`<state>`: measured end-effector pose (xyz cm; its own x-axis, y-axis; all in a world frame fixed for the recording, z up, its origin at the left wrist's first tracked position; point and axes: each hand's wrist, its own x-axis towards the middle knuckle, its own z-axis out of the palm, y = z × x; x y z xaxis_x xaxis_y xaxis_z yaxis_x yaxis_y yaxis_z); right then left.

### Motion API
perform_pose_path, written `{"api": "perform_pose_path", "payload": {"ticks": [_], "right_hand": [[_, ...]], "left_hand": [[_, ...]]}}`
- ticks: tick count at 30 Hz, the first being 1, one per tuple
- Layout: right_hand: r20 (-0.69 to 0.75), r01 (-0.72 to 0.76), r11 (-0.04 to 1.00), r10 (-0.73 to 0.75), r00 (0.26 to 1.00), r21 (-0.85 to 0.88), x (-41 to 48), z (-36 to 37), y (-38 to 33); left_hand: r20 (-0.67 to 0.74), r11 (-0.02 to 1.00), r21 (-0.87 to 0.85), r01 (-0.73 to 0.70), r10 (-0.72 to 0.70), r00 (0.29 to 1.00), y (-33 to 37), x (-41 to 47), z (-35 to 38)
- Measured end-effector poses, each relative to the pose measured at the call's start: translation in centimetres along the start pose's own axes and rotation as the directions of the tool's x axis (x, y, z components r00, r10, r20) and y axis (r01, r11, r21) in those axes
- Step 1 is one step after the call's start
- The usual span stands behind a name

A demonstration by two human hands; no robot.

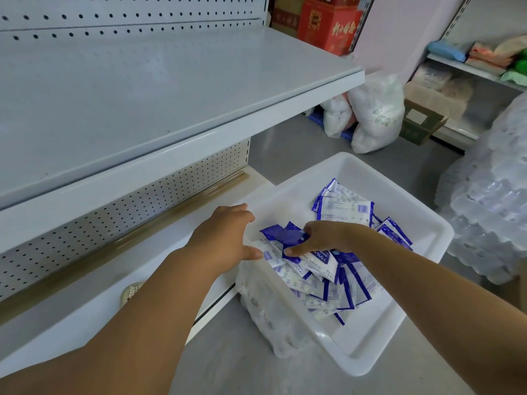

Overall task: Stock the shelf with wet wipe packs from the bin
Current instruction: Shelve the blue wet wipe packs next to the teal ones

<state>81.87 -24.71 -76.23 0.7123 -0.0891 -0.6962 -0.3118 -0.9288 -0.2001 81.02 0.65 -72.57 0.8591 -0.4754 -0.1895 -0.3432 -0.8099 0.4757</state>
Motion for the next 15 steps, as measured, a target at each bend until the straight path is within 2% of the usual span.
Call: {"api": "perform_pose_path", "payload": {"ticks": [5,8,12,15], "right_hand": [[-0.079,0.045,0.999,-0.043,0.996,0.030,0.0,0.6,-0.6],[-0.186,0.098,0.988,-0.075,0.980,0.117,-0.5,0.5,-0.7],[-0.398,0.136,0.961,-0.031,0.917,0.241,-1.5,-0.2,-0.6],[-0.549,0.264,0.856,0.027,0.835,0.444,-4.1,-1.5,-1.2]], "left_hand": [[-0.005,1.000,-0.027,0.005,-0.005,1.000,0.0,-0.4,-0.2],[-0.019,0.996,-0.086,0.031,-0.033,0.999,-0.1,-0.8,-0.2],[-0.113,0.959,-0.275,0.066,-0.101,0.989,0.0,-1.3,-0.2],[-0.158,0.877,-0.476,0.062,-0.155,0.975,0.9,-1.6,-0.7]]}}
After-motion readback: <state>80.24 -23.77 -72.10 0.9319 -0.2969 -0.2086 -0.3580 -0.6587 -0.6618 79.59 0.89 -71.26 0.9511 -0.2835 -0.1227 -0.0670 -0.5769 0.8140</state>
